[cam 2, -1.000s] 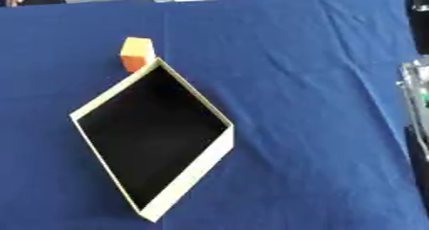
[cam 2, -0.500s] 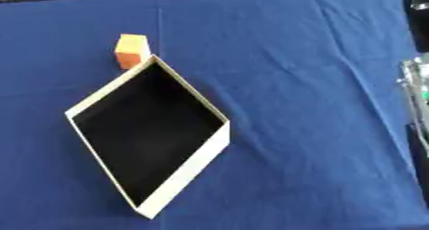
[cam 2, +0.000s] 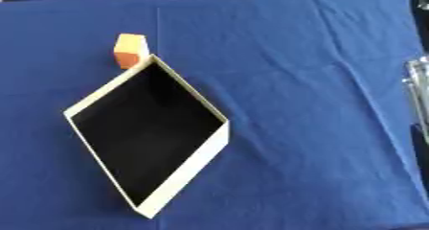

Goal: Pick up objects on the table and place them in the box.

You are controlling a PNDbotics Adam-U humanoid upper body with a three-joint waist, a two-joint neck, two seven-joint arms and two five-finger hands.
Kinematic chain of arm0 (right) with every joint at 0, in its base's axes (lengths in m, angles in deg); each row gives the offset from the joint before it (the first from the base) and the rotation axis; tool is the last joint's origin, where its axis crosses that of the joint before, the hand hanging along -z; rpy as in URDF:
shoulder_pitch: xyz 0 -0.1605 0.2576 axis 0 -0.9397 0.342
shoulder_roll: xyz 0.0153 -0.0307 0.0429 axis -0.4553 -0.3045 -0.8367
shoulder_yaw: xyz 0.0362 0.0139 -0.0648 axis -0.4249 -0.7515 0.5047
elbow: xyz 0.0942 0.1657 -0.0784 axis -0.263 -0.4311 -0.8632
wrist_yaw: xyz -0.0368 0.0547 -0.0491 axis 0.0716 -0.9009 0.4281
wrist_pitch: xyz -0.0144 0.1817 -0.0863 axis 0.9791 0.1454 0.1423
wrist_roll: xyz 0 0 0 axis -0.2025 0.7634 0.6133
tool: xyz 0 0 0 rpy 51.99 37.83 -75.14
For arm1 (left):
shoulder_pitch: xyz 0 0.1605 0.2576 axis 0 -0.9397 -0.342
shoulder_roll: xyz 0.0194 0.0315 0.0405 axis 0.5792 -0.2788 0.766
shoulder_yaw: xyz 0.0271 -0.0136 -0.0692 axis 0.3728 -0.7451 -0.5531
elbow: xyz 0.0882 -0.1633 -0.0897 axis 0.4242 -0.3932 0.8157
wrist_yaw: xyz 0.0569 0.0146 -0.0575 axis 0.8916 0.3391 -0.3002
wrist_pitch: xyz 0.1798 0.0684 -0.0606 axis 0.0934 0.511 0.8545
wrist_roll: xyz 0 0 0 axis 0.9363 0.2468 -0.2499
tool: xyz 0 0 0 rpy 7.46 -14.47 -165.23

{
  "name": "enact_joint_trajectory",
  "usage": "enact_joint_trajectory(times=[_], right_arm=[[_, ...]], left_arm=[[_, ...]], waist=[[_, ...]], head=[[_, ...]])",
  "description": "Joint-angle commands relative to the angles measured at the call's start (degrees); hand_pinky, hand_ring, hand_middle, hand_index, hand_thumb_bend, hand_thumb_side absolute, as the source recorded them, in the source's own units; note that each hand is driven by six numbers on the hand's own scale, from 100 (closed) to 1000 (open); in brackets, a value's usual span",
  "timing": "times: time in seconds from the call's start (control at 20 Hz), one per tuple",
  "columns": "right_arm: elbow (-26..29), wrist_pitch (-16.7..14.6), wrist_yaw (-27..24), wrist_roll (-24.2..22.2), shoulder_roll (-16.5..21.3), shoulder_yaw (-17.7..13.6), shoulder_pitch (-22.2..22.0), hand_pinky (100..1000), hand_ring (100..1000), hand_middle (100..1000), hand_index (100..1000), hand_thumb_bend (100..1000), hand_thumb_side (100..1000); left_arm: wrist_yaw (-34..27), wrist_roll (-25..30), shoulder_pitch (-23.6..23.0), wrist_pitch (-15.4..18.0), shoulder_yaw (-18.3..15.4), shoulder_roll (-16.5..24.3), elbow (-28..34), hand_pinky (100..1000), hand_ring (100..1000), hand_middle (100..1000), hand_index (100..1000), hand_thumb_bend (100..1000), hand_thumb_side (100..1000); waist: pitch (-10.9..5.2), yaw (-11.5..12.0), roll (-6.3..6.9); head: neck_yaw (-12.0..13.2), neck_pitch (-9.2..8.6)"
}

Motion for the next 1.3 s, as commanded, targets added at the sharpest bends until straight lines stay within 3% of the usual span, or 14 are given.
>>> enact_joint_trajectory(times=[0.05,0.25,0.45,0.5,0.55,0.85,0.95,1.3], right_arm=[[1.1,0.0,-0.5,-0.4,1.2,-0.2,1.0,770,781,666,768,100,808],[1.1,0.0,-0.6,-0.4,1.2,-0.2,0.8,770,781,666,768,100,810],[1.1,0.0,-0.7,-0.3,1.2,-0.3,0.6,770,781,666,768,100,810],[1.1,0.0,-0.7,-0.3,1.2,-0.3,0.6,770,781,665,768,100,812],[1.1,0.0,-0.7,-0.3,1.1,-0.3,0.7,769,781,664,767,100,813],[1.1,0.1,-0.9,-0.3,0.8,-0.2,0.6,769,780,663,767,100,814],[1.1,0.1,-1.0,-0.4,0.7,-0.2,0.5,769,780,663,767,100,815],[1.1,0.1,-1.1,-0.3,0.3,-0.4,0.1,769,780,661,767,100,817]], left_arm=[[3.0,3.0,4.3,0.4,2.6,0.7,-4.3,555,578,630,776,289,720],[6.7,6.7,10.2,0.1,6.1,-2.6,-10.3,575,612,661,796,338,706],[9.8,10.2,13.3,2.8,5.9,-5.2,-16.1,575,612,661,796,338,706],[10.3,11.1,13.7,3.6,5.9,-5.8,-17.6,614,682,713,834,417,582],[11.0,12.1,14.2,4.1,6.5,-6.6,-19.1,619,695,720,832,442,555],[16.1,17.4,17.0,8.2,8.7,-9.8,-27.7,651,756,752,858,520,501],[17.8,19.1,17.9,9.9,8.6,-10.6,-30.5,656,763,755,853,526,492],[24.0,25.2,20.8,15.3,6.6,-14.0,-38.2,710,804,782,863,672,502]], waist=[[-1.07,0.1,-0.14],[-0.95,0.4,-0.27],[-0.98,0.7,-0.39],[-0.91,0.6,-0.41],[-0.85,0.5,-0.45],[-0.81,0.5,-0.52],[-0.86,0.5,-0.55],[-1.00,0.3,-0.54]], head=[[0.0,-0.45],[-0.4,-0.92],[-0.7,-0.96],[-0.6,-1.02],[-0.7,-1.08],[-0.6,-1.14],[-0.6,-1.15],[-0.5,-1.22]])
